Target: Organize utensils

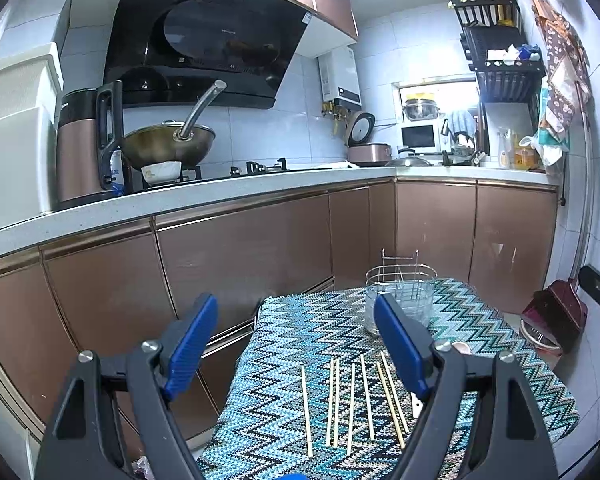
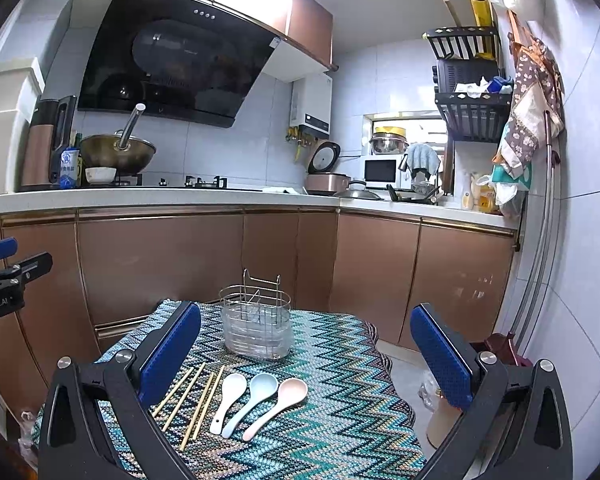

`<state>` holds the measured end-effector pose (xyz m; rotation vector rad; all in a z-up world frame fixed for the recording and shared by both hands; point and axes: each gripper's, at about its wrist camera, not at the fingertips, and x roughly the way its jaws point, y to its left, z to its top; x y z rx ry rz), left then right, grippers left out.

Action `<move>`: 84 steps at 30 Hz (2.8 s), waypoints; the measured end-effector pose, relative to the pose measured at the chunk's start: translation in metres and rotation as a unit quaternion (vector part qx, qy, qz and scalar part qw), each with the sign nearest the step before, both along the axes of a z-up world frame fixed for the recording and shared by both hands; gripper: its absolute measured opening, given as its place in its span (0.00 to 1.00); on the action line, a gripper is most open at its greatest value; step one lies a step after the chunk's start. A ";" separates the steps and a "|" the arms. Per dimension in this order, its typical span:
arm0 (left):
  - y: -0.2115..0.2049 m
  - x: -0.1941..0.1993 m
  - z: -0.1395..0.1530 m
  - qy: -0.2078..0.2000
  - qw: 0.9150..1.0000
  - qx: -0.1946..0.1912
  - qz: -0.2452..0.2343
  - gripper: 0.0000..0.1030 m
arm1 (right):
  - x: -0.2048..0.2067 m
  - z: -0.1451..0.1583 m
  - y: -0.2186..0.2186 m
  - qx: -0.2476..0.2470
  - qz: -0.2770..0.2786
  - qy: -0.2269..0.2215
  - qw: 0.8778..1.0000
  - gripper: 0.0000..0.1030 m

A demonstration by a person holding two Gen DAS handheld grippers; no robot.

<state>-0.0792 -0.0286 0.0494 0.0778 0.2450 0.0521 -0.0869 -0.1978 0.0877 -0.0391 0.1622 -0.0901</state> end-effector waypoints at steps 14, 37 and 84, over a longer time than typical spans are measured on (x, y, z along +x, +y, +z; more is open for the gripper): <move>0.040 0.072 -0.001 0.090 0.994 -0.061 -0.009 0.77 | 0.056 -0.024 -0.023 0.026 0.029 0.065 0.997 1.00; 0.006 0.257 -0.139 0.407 0.897 -0.136 -0.104 0.73 | 0.261 -0.163 -0.021 0.003 0.314 0.383 0.869 0.27; -0.025 0.348 -0.222 0.546 0.825 -0.097 -0.111 0.13 | 0.347 -0.195 -0.011 -0.059 0.393 0.477 0.784 0.24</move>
